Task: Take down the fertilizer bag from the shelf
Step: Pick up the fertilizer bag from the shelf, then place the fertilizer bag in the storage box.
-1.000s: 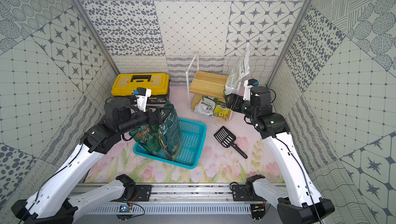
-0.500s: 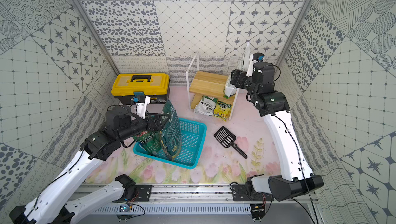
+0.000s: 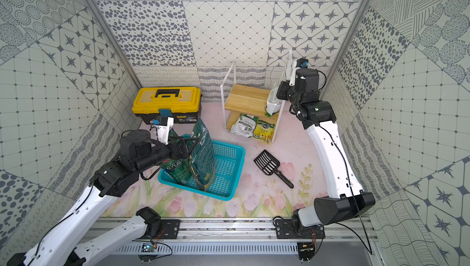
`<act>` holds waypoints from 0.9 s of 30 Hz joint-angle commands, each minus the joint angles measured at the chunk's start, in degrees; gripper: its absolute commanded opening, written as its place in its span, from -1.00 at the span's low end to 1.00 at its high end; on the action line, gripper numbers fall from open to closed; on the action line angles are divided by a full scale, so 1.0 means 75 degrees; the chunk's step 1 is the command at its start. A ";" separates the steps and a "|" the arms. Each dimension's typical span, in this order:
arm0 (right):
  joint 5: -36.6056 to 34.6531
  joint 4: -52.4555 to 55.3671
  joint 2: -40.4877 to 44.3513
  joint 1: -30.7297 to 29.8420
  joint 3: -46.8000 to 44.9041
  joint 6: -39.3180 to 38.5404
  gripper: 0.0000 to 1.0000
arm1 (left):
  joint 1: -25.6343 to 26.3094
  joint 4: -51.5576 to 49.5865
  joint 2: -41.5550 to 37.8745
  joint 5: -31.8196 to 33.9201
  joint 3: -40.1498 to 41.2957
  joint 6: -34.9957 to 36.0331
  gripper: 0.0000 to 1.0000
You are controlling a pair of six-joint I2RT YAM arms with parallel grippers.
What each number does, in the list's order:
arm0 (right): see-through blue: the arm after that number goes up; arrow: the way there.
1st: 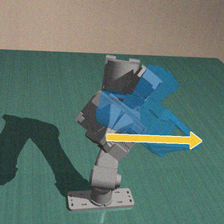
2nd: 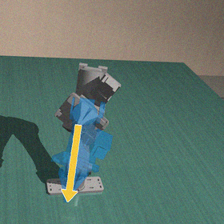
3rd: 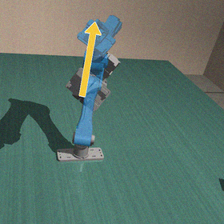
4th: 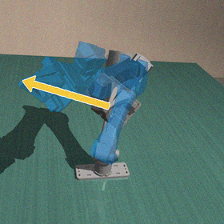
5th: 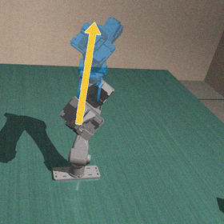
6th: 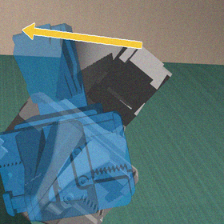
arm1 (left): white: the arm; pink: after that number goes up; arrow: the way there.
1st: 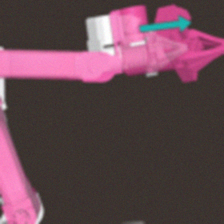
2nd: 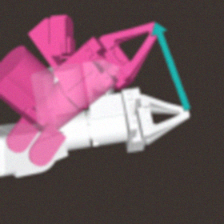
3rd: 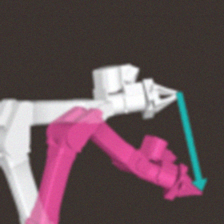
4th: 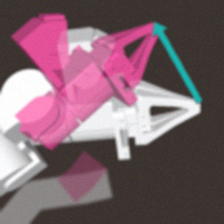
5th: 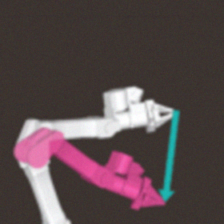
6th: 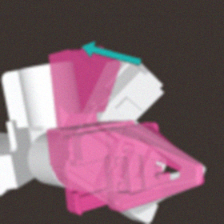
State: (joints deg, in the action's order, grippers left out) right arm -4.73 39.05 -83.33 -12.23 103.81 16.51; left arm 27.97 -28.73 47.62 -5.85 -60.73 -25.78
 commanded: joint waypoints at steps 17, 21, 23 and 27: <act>0.3103 -0.0148 0.0300 -0.0191 0.1337 0.0801 -1.00 | -0.0003 0.0357 0.0026 0.0467 -0.0030 0.0099 0.99; 0.3420 -0.0129 0.0503 -0.0420 0.1361 0.0912 -1.00 | -0.0004 0.0361 0.0096 0.0405 -0.0047 0.0074 0.99; 0.3475 -0.0071 0.0609 -0.0638 0.1384 0.0899 -1.00 | 0.0000 0.0362 0.0105 0.0405 -0.0047 0.0075 0.99; 0.3168 0.0220 0.0801 -0.1305 0.1442 0.0641 -1.00 | -0.0003 0.0605 0.0131 0.0463 -0.0104 0.0098 1.00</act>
State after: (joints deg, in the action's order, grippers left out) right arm 16.34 49.17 -82.59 -18.87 110.15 22.11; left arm 27.99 -28.29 48.38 -2.72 -60.66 -25.76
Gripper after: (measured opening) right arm 0.050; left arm 0.996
